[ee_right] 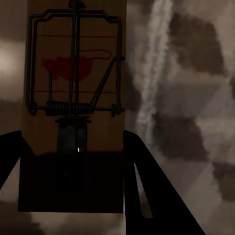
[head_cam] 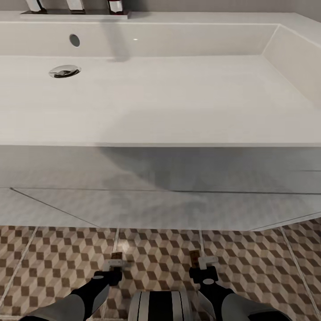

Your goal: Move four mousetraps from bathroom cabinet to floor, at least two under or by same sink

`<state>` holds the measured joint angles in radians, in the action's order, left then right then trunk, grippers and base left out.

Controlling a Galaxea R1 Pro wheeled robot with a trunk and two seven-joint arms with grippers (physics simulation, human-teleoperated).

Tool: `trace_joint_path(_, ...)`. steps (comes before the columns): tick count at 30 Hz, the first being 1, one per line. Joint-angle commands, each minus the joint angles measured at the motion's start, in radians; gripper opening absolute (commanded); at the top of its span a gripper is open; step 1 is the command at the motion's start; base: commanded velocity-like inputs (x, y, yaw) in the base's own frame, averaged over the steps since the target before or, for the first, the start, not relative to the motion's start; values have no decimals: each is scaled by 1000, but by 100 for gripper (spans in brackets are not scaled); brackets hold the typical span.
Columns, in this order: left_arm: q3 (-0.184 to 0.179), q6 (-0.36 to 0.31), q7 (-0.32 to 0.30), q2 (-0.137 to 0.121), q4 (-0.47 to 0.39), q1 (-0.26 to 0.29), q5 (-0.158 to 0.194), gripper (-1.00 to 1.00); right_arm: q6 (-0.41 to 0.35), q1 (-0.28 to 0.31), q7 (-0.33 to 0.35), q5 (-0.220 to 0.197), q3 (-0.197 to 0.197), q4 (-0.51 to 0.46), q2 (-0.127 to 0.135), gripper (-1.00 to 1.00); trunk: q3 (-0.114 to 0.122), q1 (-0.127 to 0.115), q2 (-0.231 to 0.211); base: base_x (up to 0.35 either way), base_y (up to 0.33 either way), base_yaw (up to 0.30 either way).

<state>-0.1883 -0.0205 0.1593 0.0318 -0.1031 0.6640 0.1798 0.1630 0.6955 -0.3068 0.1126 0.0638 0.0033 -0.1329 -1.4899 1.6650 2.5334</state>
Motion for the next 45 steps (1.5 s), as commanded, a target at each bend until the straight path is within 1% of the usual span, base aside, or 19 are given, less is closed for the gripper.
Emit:
trace_joint_path(1,-11,-3,7,0,0,0,4,-100,1,1,-5,4,6,1,0,-100,-1,0,0,0,0,0)
trace_joint_path(3,-26,-2,7,-3,2,0,-24,-100,1,1,-2,4,6,1,0,-100,-1,0,0,0,0,0)
trace_joint_path(6,-39,2,6,-3,3,1,-56,-100,1,0,-1,5,7,1,2,-100,-1,0,0,0,0,0)
trace_joint_path(9,-45,7,5,-1,3,2,-67,-100,1,1,0,5,7,1,2,-100,-1,0,0,0,0,0)
trace_joint_path(19,-50,9,-5,-2,3,2,-73,-100,1,0,1,5,7,4,1,-100,-1,0,0,0,0,0)
trace_joint_path(30,-50,13,-6,-1,3,0,-72,-100,1,-1,2,4,7,7,-1,-100,-1,0,0,0,0,0)
trace_joint_path(33,-48,25,-6,0,2,-1,-70,-100,1,-1,2,4,7,7,-1,-100,-1,0,0,0,0,0)
trace_joint_path(35,-45,50,-6,1,0,-1,-70,-100,1,-1,2,4,7,6,0,-100,-1,0,0,0,0,0)
trace_joint_path(38,-43,66,-3,2,-3,-1,-70,-100,1,-1,2,5,7,6,1,-100,-1,0,0,0,0,0)
trace_joint_path(45,-42,75,5,11,-3,-1,-72,-100,1,0,2,5,7,6,1,-100,-1,0,0,15,0,0)
